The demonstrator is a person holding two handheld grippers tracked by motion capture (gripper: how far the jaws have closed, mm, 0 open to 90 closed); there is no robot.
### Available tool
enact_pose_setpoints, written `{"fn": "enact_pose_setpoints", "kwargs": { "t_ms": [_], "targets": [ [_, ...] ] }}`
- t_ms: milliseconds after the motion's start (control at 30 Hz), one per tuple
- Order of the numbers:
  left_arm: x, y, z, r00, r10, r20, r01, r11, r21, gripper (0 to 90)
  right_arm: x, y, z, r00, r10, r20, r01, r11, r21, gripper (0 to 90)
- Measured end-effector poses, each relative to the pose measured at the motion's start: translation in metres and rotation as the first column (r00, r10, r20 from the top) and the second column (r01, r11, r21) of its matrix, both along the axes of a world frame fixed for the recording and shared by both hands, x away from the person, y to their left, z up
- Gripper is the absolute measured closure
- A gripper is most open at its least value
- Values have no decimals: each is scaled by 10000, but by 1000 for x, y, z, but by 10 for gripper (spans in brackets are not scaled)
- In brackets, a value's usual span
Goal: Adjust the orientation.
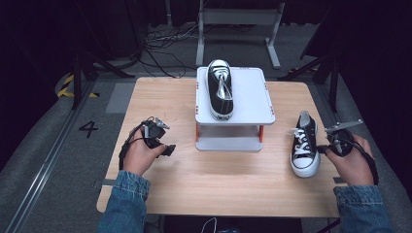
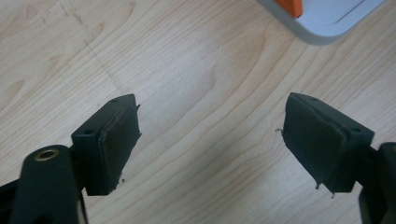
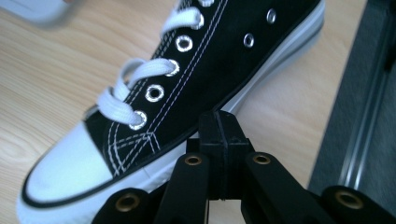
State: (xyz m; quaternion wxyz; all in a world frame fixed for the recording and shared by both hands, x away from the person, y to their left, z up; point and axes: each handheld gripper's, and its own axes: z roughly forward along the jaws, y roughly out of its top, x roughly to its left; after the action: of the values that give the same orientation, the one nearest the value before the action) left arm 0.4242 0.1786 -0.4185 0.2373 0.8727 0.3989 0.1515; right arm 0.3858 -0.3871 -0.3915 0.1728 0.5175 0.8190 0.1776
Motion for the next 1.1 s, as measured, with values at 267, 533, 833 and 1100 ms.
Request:
{"fn": "enact_pose_setpoints", "kwargs": {
  "t_ms": [267,533,833,1100],
  "targets": [
    [1,-5,0,9999,-121,-102,121,9999,18,217,2,-21,-23,9981,-296,-545,314,9989,337,881],
    [-1,-4,1,9999,-135,-73,135,9999,-1,215,0,-32,-30,9864,-696,-1491,718,9974,96,800],
    [-1,-8,-1,9995,-251,-215,253,9996,95,211,0,-10,-35,9688,-123,-2474,93,9999,-133,900],
    [-3,-6,0,9994,-266,-211,268,9996,55,211,6,32,-37,9546,1718,-2434,-1382,9791,1493,835]
  ]
}}
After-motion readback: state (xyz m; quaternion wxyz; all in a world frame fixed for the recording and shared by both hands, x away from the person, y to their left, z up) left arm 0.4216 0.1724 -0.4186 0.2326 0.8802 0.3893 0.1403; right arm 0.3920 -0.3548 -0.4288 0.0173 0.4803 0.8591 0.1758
